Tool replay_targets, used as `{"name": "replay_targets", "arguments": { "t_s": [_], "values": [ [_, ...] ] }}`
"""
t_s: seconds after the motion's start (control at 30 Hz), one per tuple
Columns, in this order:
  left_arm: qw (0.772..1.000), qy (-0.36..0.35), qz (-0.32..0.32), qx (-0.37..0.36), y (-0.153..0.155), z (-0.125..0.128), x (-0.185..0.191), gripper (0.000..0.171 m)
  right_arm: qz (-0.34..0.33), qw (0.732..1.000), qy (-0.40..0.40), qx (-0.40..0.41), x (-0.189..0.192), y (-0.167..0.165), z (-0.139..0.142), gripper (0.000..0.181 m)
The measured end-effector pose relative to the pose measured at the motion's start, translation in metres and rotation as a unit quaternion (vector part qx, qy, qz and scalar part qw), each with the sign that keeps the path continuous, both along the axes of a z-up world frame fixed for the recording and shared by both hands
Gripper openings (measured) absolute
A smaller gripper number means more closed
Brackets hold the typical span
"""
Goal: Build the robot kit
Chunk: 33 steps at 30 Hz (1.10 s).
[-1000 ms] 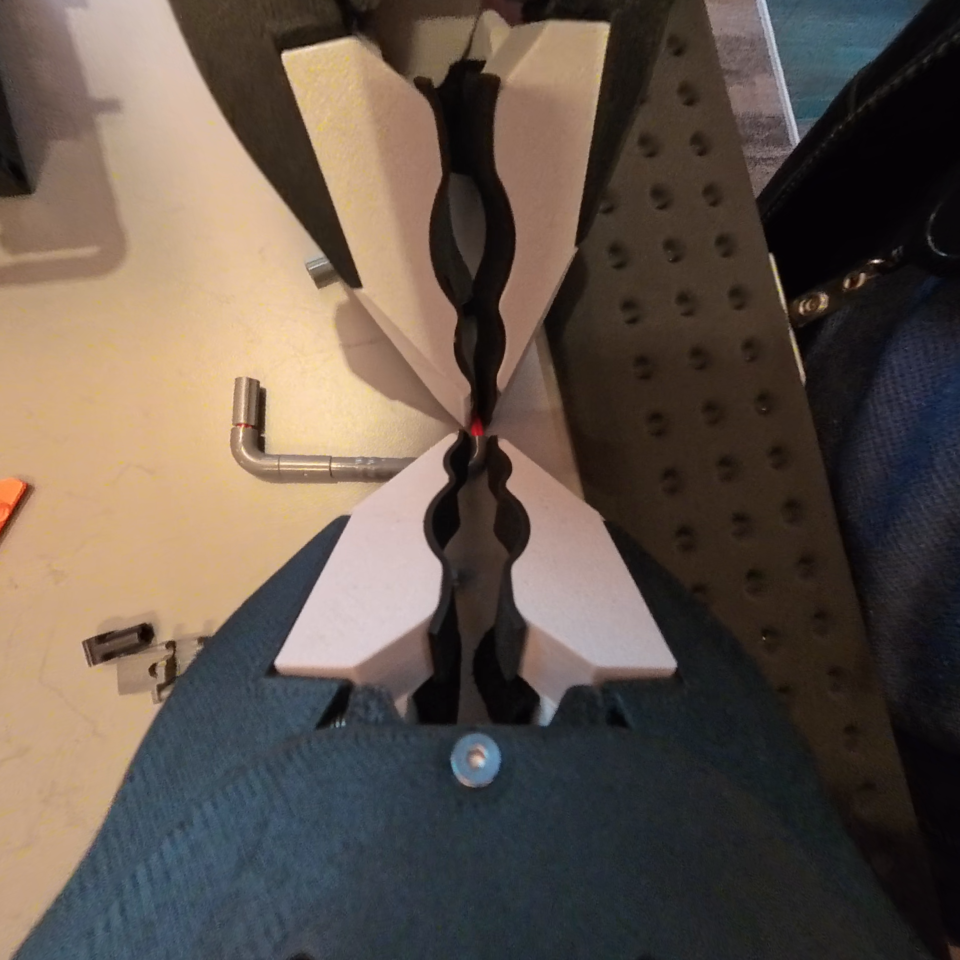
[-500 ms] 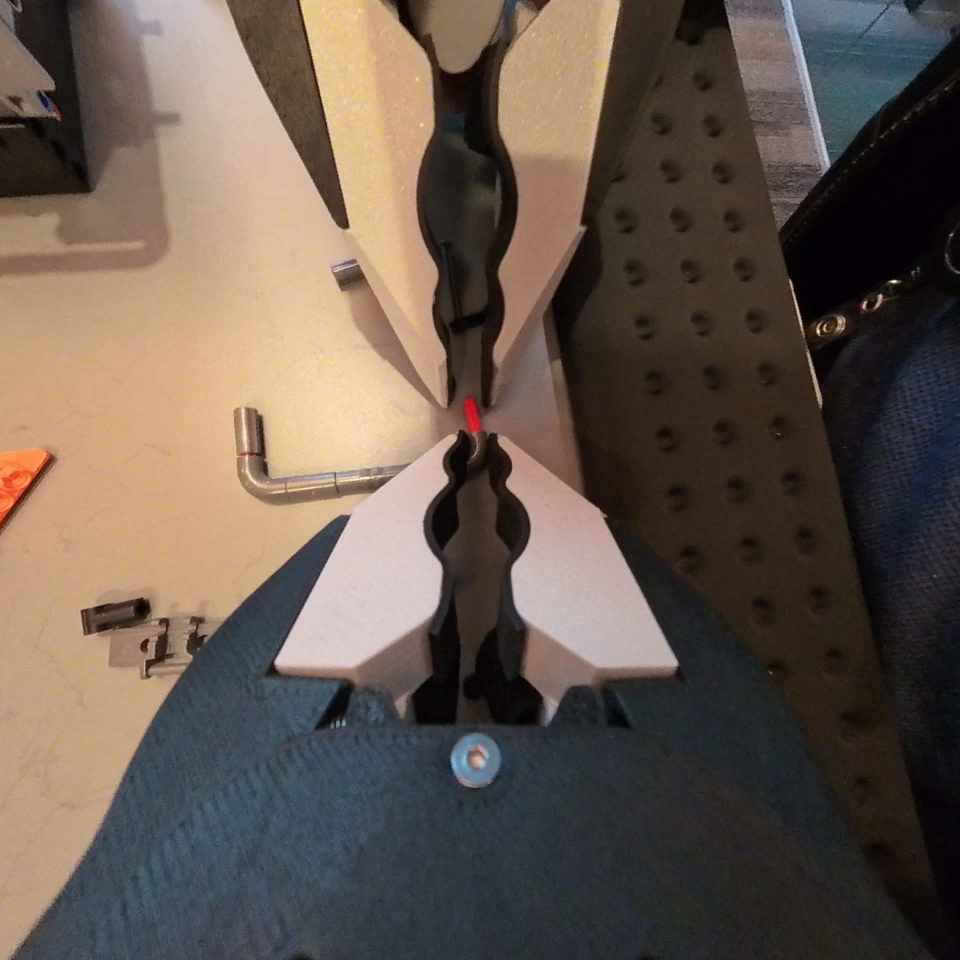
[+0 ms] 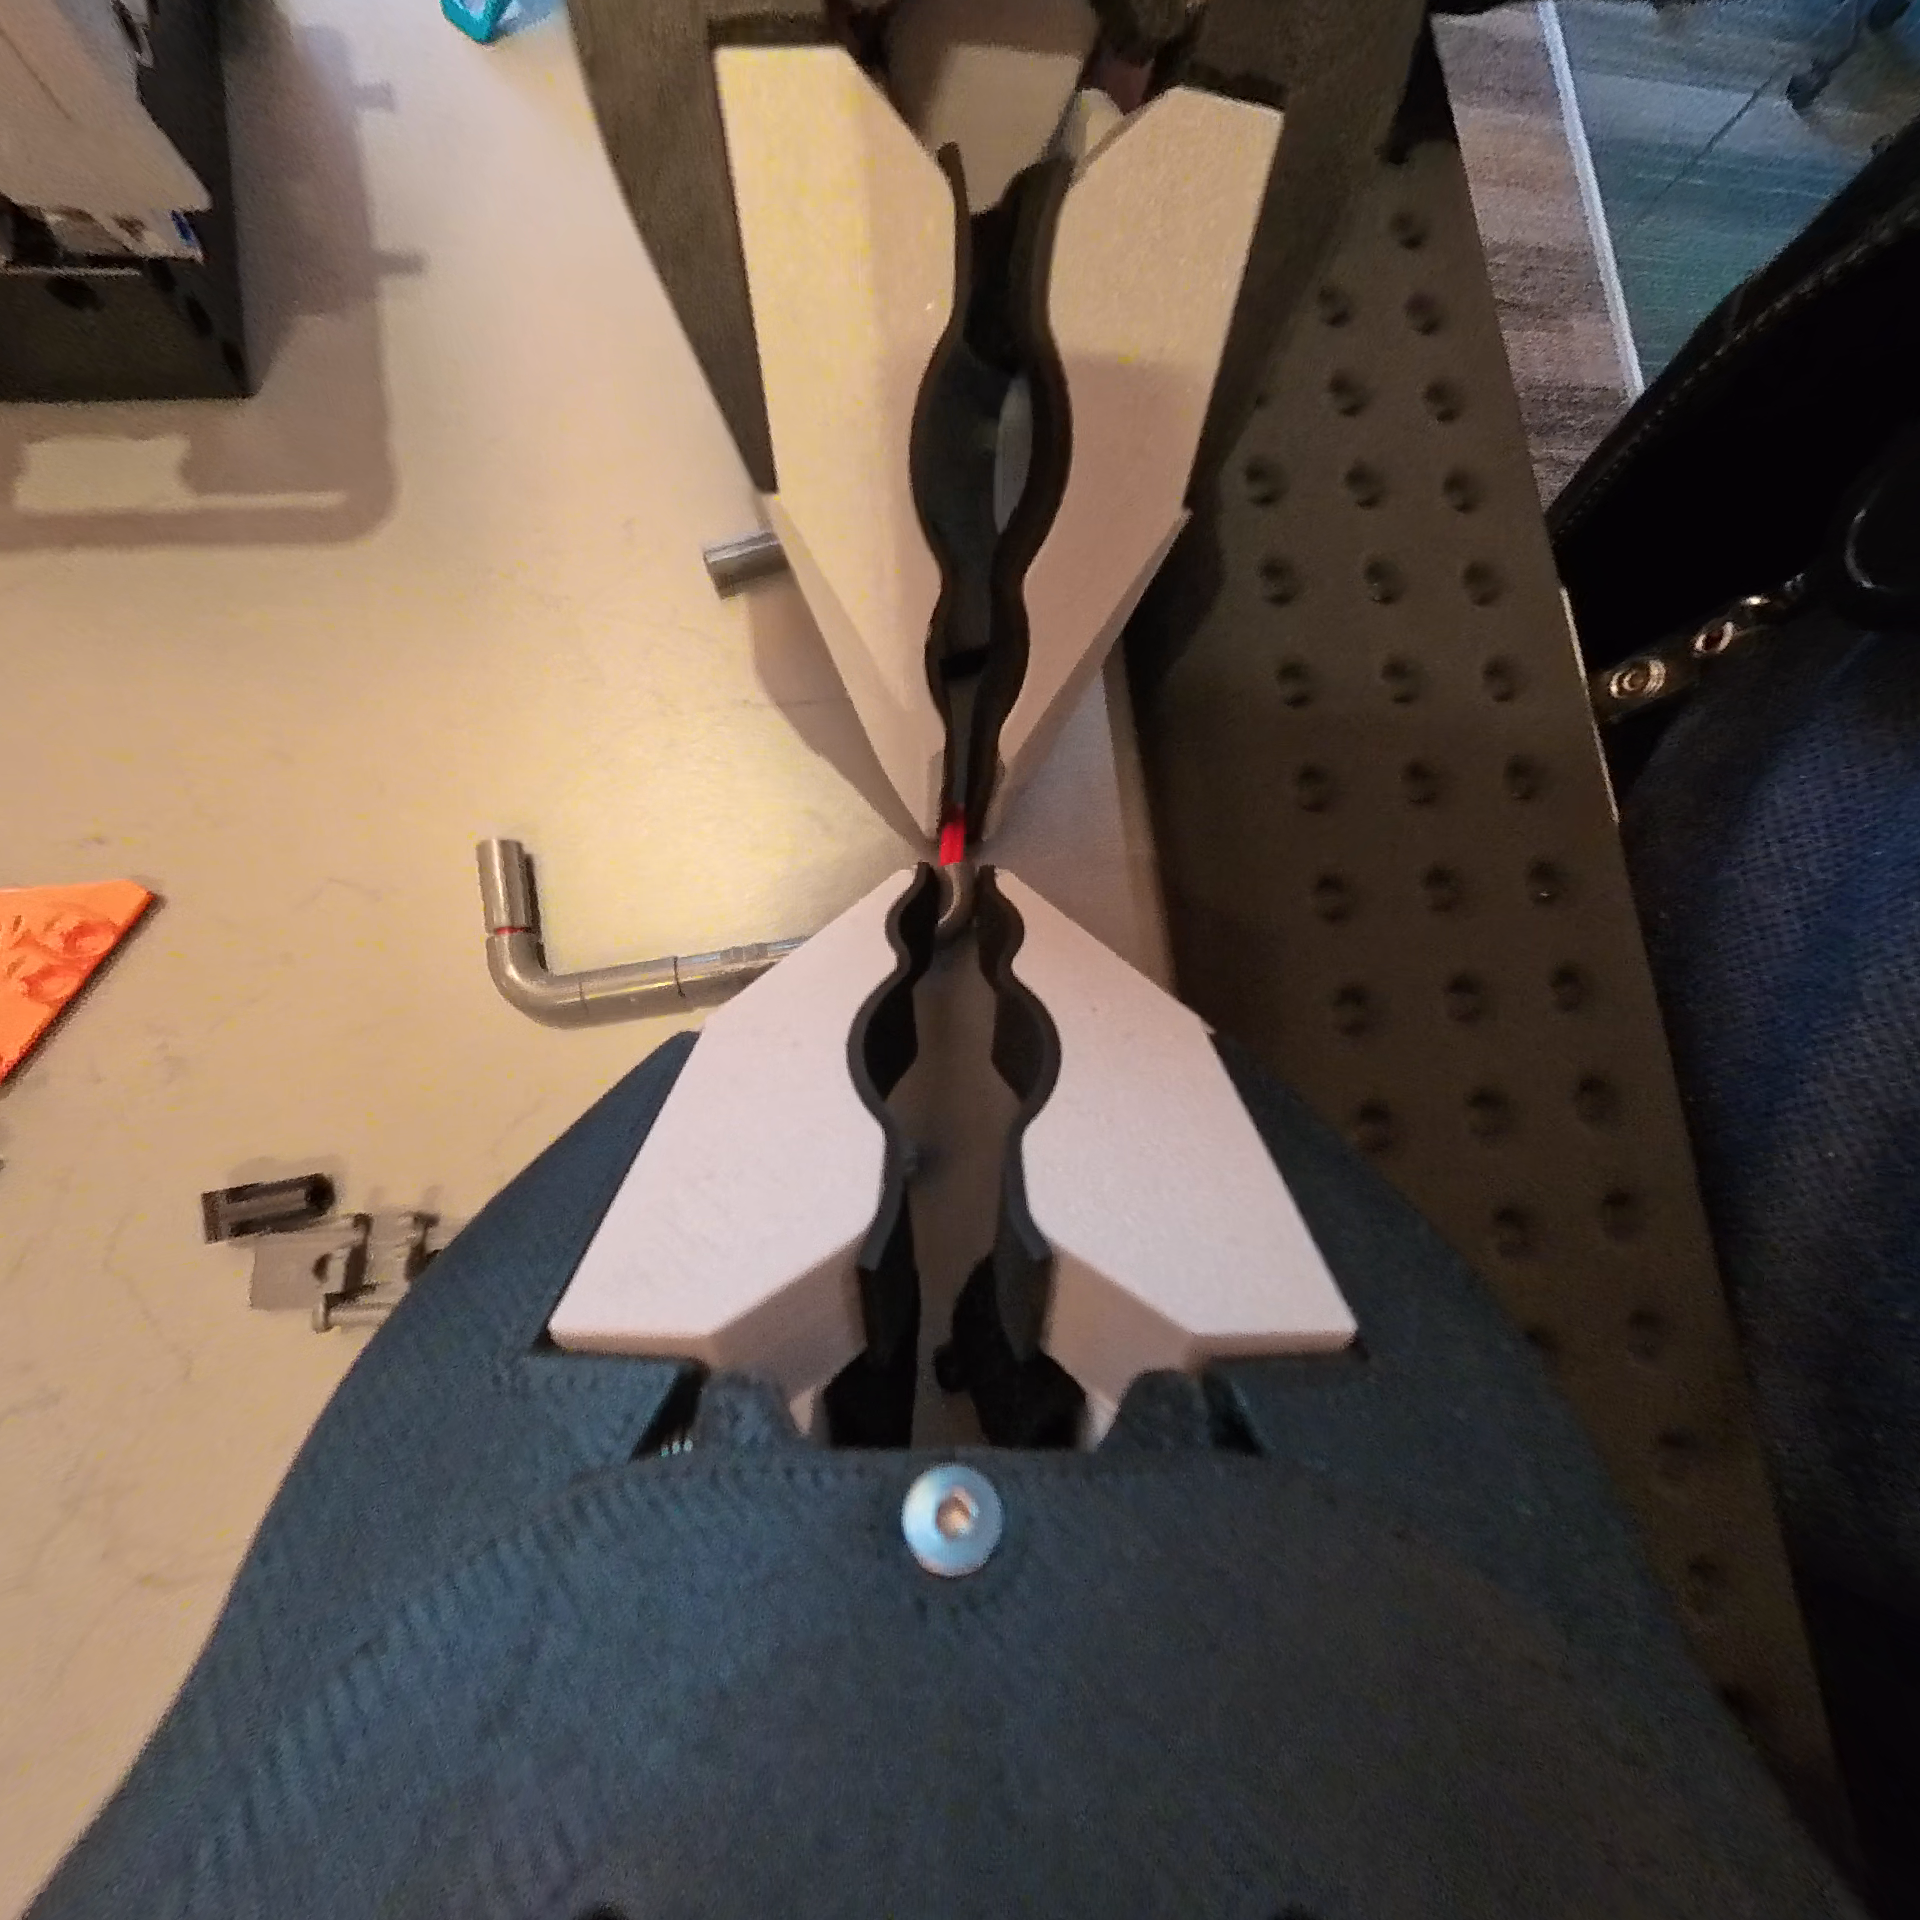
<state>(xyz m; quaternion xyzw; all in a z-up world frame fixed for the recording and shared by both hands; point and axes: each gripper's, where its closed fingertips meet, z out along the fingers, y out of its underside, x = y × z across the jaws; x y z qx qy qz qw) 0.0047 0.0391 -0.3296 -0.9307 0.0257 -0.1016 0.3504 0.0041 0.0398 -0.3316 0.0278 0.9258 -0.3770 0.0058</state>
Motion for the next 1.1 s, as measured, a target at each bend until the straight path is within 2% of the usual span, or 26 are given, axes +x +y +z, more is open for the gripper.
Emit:
{"name": "replay_targets", "arguments": {
  "t_s": [0.17, 0.27, 0.4, 0.63, 0.87, 1.1],
  "values": [
    [0.999, -0.030, 0.010, 0.008, 0.001, 0.009, -0.003, 0.006, 0.011, 0.995, 0.093, 0.041, -0.004, 0.001, 0.009, 0.000],
    [0.998, -0.060, 0.008, 0.003, 0.000, 0.014, -0.002, 0.006, 0.024, 0.982, 0.167, 0.089, -0.007, 0.003, 0.015, 0.000],
    [0.994, -0.109, 0.013, -0.004, 0.002, 0.020, 0.000, 0.006, 0.046, 0.964, 0.224, 0.135, -0.008, 0.005, 0.017, 0.000],
    [0.989, -0.142, 0.025, -0.017, 0.004, 0.020, 0.000, 0.006, 0.062, 0.957, 0.241, 0.153, -0.006, 0.008, 0.018, 0.000],
    [0.990, -0.139, 0.029, -0.020, 0.006, 0.020, 0.000, 0.006, 0.063, 0.956, 0.244, 0.151, -0.005, 0.007, 0.019, 0.000],
    [0.988, -0.143, 0.026, -0.045, 0.006, 0.017, 0.001, 0.006, 0.086, 0.941, 0.273, 0.179, -0.004, 0.006, 0.017, 0.000]
  ]
}}
